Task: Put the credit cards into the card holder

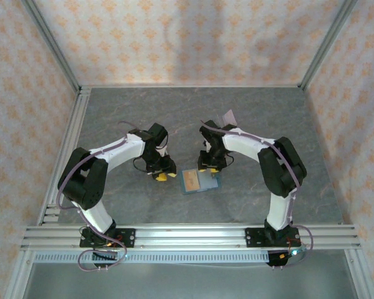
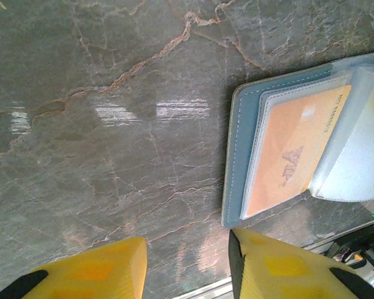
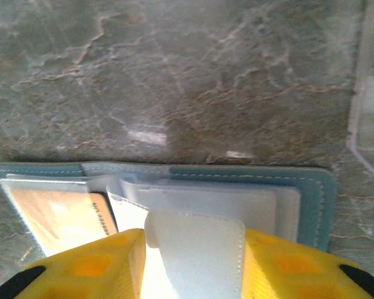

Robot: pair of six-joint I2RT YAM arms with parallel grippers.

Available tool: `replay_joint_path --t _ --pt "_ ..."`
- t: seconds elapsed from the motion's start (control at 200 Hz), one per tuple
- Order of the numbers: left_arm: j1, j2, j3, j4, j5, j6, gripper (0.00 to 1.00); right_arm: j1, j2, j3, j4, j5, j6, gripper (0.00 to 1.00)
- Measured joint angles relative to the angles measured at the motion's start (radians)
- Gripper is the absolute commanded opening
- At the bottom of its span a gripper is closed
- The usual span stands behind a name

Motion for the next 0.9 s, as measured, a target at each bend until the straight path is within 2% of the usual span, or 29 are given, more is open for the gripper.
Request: replay_joint_path --t 0.26,0.611,0.901 --pt "0.000 0.000 0.000 0.000 0.000 0.000 0.40 0.022 -0.020 0.011 0.019 -0.048 0.023 0.40" --pt "0.010 -0.001 -0.004 0.000 -0.004 -0.003 0.40 0.134 -0.006 0.011 0.185 -0.158 0.153 0.43" --pt "0.059 -0.081 -0.045 -0.009 -0.010 0.000 0.44 0.138 0.029 0.011 0.260 -0.184 0.208 0.46"
